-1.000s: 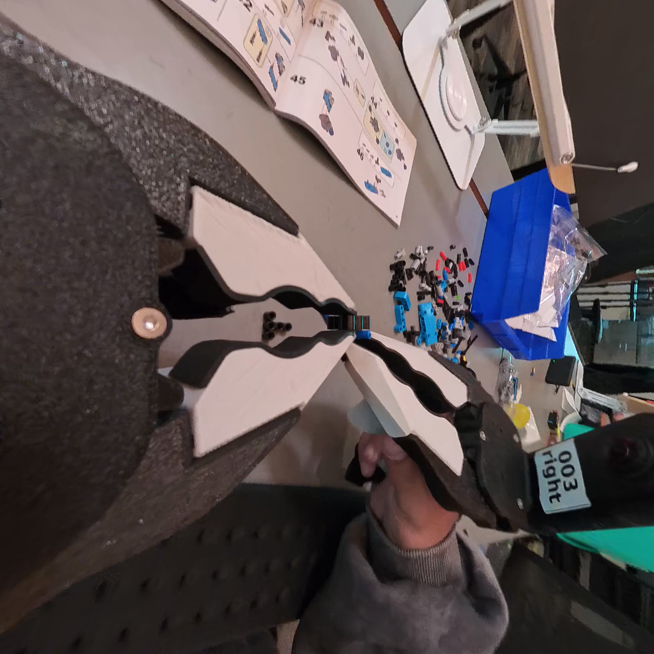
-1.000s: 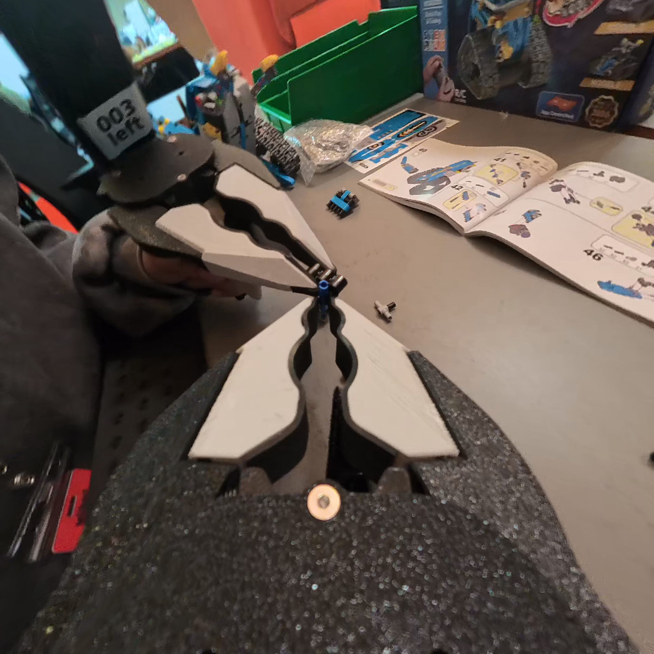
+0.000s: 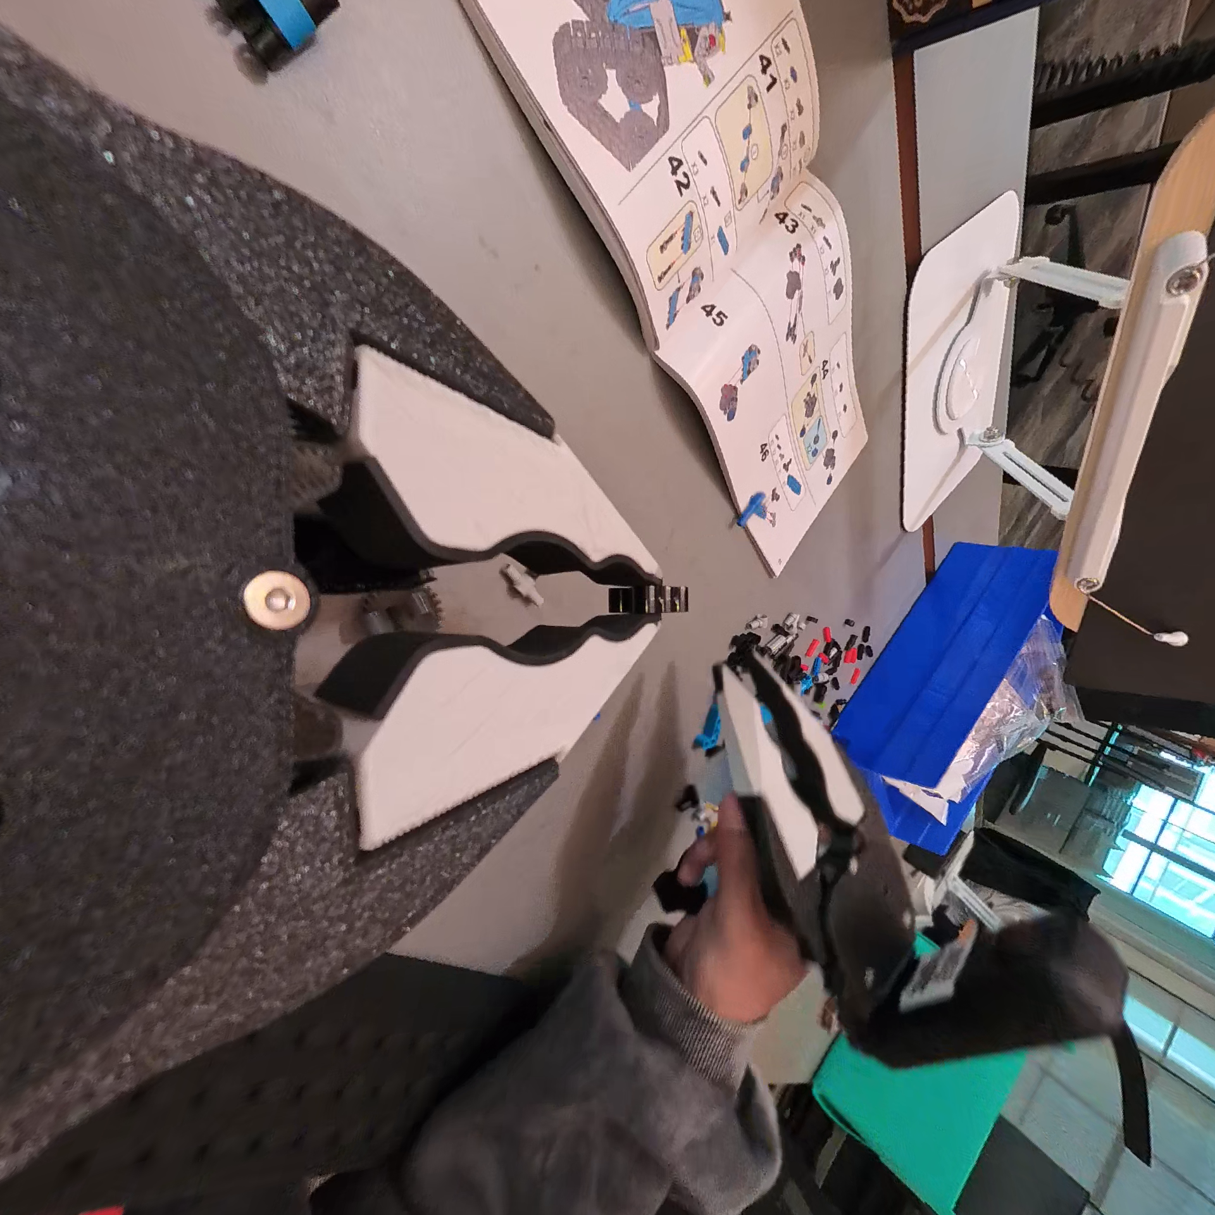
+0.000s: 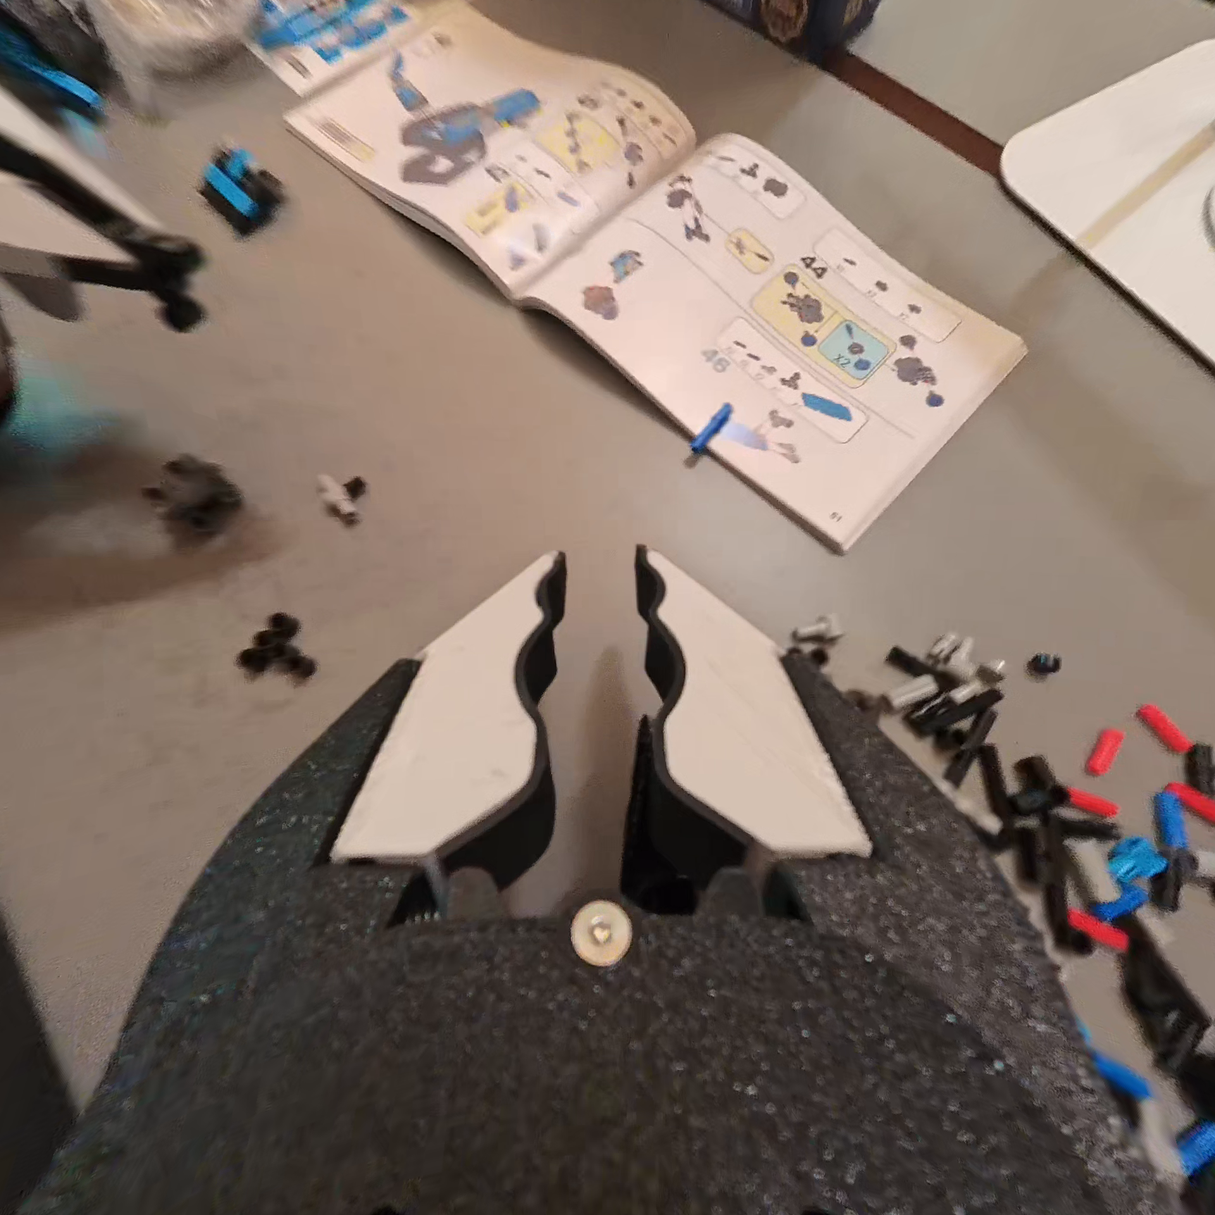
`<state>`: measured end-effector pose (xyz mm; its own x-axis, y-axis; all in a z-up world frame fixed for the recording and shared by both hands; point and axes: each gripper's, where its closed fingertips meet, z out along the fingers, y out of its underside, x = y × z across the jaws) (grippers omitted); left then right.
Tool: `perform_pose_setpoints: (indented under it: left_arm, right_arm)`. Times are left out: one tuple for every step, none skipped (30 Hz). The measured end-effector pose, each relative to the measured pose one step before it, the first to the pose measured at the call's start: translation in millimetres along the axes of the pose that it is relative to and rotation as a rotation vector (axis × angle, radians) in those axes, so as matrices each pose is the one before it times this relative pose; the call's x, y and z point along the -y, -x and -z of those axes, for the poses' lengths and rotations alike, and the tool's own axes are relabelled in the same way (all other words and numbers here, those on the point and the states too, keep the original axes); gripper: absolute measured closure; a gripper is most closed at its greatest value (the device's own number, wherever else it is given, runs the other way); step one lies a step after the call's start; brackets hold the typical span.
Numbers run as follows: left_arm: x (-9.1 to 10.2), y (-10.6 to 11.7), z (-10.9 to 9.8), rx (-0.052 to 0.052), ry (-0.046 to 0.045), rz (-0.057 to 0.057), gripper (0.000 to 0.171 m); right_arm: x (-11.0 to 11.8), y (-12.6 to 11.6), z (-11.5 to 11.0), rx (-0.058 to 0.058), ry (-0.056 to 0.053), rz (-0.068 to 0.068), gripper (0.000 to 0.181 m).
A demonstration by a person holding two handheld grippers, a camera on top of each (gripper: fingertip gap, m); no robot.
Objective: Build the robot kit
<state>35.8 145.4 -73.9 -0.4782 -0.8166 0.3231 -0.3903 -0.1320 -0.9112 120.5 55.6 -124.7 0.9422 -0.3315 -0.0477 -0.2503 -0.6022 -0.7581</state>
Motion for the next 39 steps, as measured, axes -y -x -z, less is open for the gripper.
perform_pose_setpoints:
  left_arm:
    - [0.34, -0.68, -0.09, -0.0014, -0.00124, -0.0040, 0.164]
    - [-0.03, 0.05, 0.01, 0.0021, -0.00033, -0.0036, 0.164]
    - [-0.11, 0.12, -0.07, 0.0015, 0.00027, -0.0029, 0.164]
    - [-0.10, 0.02, -0.07, 0.0000, 0.00091, -0.0007, 0.164]
    - [0.25, 0.14, 0.01, 0.0007, -0.00106, 0.0000, 0.164]
    - [0.23, 0.12, 0.20, 0.0002, -0.00136, -0.0007, 0.164]
    - [-0.03, -0.06, 0.08, -0.0004, -0.00004, -0.0007, 0.164]
    - [-0.17, -0.01, -0.11, -0.0009, 0.00108, 0.0002, 0.164]
    - [-0.17, -0.20, -0.17, -0.0016, 0.00104, 0.0005, 0.164]
    - [-0.19, -0.36, -0.28, -0.0025, 0.00137, 0.0003, 0.164]
    - [-0.39, -0.59, -0.25, -0.0035, 0.00178, 0.0002, 0.164]
    - [-0.40, -0.70, -0.43, -0.0042, 0.00233, 0.0007, 0.164]
    - [-0.33, -0.82, -0.39, -0.0041, 0.00214, 0.0003, 0.164]
    - [-0.31, -0.90, -0.41, -0.0041, 0.00160, -0.0004, 0.164]
    - [-0.21, -0.86, -0.33, -0.0040, 0.00161, -0.0002, 0.164]
    - [-0.28, -0.74, -0.48, -0.0041, 0.00204, -0.0001, 0.164]
    - [-0.26, -0.48, -0.31, -0.0022, 0.00147, -0.0003, 0.164]
    - [-0.25, -0.03, -0.20, -0.0009, 0.00095, -0.0002, 0.164]
    - [-0.17, -0.01, -0.16, -0.0011, 0.00139, 0.0006, 0.164]
    - [-0.24, 0.37, 0.05, -0.0002, 0.00067, 0.0017, 0.164]
    - [0.02, 0.46, 0.06, 0.0005, -0.00047, 0.0025, 0.164]
    - [0.05, 0.59, 0.23, 0.0007, -0.00080, 0.0026, 0.164]
    - [0.08, 0.67, 0.03, 0.0010, -0.00053, 0.0023, 0.164]
    - [0.12, 0.62, 0.08, 0.0016, -0.00048, 0.0018, 0.164]
    - [0.00, 0.68, 0.12, 0.0019, -0.00056, 0.0015, 0.164]
    - [0.15, 0.58, 0.18, 0.0021, -0.00073, 0.0005, 0.164]
    - [-0.20, 0.86, 0.03, 0.0041, 0.00062, -0.0002, 0.164]
    - [-0.57, 1.74, -0.15, 0.0086, 0.00312, 0.0001, 0.164]
    - [-0.89, 2.05, -0.19, 0.0097, 0.00478, 0.0013, 0.164]
    - [-0.92, 1.92, -0.26, 0.0075, 0.00458, 0.0043, 0.164]
    - [-0.35, 1.84, 0.01, 0.0057, 0.00111, 0.0072, 0.164]
    - [0.13, 1.72, 0.10, 0.0043, -0.00065, 0.0086, 0.164]
    - [0.16, 1.68, 0.25, 0.0028, -0.00141, 0.0096, 0.164]
    - [0.33, 1.27, 0.29, 0.0003, -0.00269, 0.0110, 0.164]
    - [0.58, 0.67, 0.49, -0.0024, -0.00396, 0.0113, 0.164]
    - [0.33, 0.35, 0.44, -0.0042, -0.00284, 0.0104, 0.164]
    - [0.07, 0.47, 0.20, -0.0023, -0.00170, 0.0091, 0.164]
    - [0.21, 0.38, 0.27, -0.0016, -0.00223, 0.0069, 0.164]
    - [0.62, 0.04, 0.39, -0.0018, -0.00384, 0.0050, 0.164]
  right_arm:
    - [1.29, -6.71, -8.24, -0.0071, 0.0331, 0.0137, 0.157]
    - [1.81, -6.30, -8.33, -0.0101, 0.0288, 0.0182, 0.155]
    - [1.40, -5.76, -8.28, -0.0095, 0.0269, 0.0130, 0.155]
    - [1.16, -4.30, -7.91, -0.0023, 0.0227, -0.0027, 0.155]
    - [2.29, -1.39, -7.04, 0.0105, 0.0115, -0.0140, 0.155]
    - [3.63, 0.23, -6.07, 0.0111, -0.0044, -0.0195, 0.155]
    - [3.23, -1.31, -5.11, -0.0062, -0.0103, -0.0217, 0.156]
    - [2.20, -2.34, -4.40, -0.0172, -0.0099, -0.0162, 0.157]
    - [0.97, -1.46, -3.75, -0.0146, -0.0077, -0.0098, 0.158]
    - [0.55, -2.78, -2.63, -0.0252, -0.0081, -0.0069, 0.160]
    - [1.01, -2.75, -1.39, -0.0235, -0.0124, -0.0043, 0.160]
    - [1.36, -0.65, -0.74, -0.0075, -0.0127, -0.0037, 0.160]
    - [1.97, 0.00, -0.19, -0.0009, -0.0129, -0.0030, 0.160]
    - [1.33, -1.07, -0.16, -0.0045, -0.0065, -0.0025, 0.160]
    - [-0.44, -0.70, -1.04, 0.0005, 0.0063, -0.0001, 0.161]
    - [-1.45, 0.76, -1.85, 0.0101, 0.0121, 0.0017, 0.161]
    - [-0.99, 0.32, -1.90, 0.0042, 0.0066, 0.0006, 0.161]
    - [-0.78, 0.22, -1.86, 0.0012, 0.0032, 0.0009, 0.162]
    - [-0.33, -0.15, -1.25, -0.0028, 0.0001, 0.0024, 0.162]
    - [0.44, -1.22, -0.16, -0.0091, -0.0040, 0.0045, 0.167]
    - [-0.02, -0.88, 0.25, -0.0047, -0.0012, 0.0038, 0.176]
    - [-0.02, 0.45, -0.05, 0.0042, -0.0011, -0.0005, 0.176]
    - [-0.38, 0.70, 0.27, 0.0065, -0.0003, -0.0020, 0.177]
    - [-0.38, 1.07, 0.83, 0.0080, -0.0021, -0.0010, 0.177]
    - [0.14, 1.12, 1.84, 0.0055, -0.0074, -0.0015, 0.177]
    - [0.82, 1.92, 2.55, 0.0077, -0.0123, -0.0053, 0.177]
    - [1.43, 3.49, 3.42, 0.0154, -0.0158, -0.0086, 0.177]
    - [3.50, 5.66, 4.58, 0.0246, -0.0274, -0.0065, 0.177]
    - [6.63, 10.34, 5.94, 0.0455, -0.0448, 0.0014, 0.177]
    - [8.76, 16.17, 6.22, 0.0721, -0.0553, 0.0082, 0.177]
    - [8.91, 20.75, 5.08, 0.0943, -0.0530, 0.0085, 0.177]
    - [9.10, 21.78, 3.67, 0.0956, -0.0556, 0.0044, 0.177]
    - [7.93, 19.94, 1.83, 0.0849, -0.0527, -0.0048, 0.177]
    - [4.38, 15.97, -0.21, 0.0665, -0.0324, -0.0182, 0.177]
    - [1.97, 11.95, -1.31, 0.0461, -0.0212, -0.0204, 0.177]
    - [1.49, 9.39, -1.78, 0.0309, -0.0248, -0.0154, 0.177]
    - [1.00, 7.97, -2.01, 0.0219, -0.0237, -0.0107, 0.177]
    - [0.21, 7.04, -2.44, 0.0156, -0.0182, -0.0059, 0.177]
    - [-1.58, 6.47, -2.89, 0.0128, -0.0049, -0.0021, 0.177]
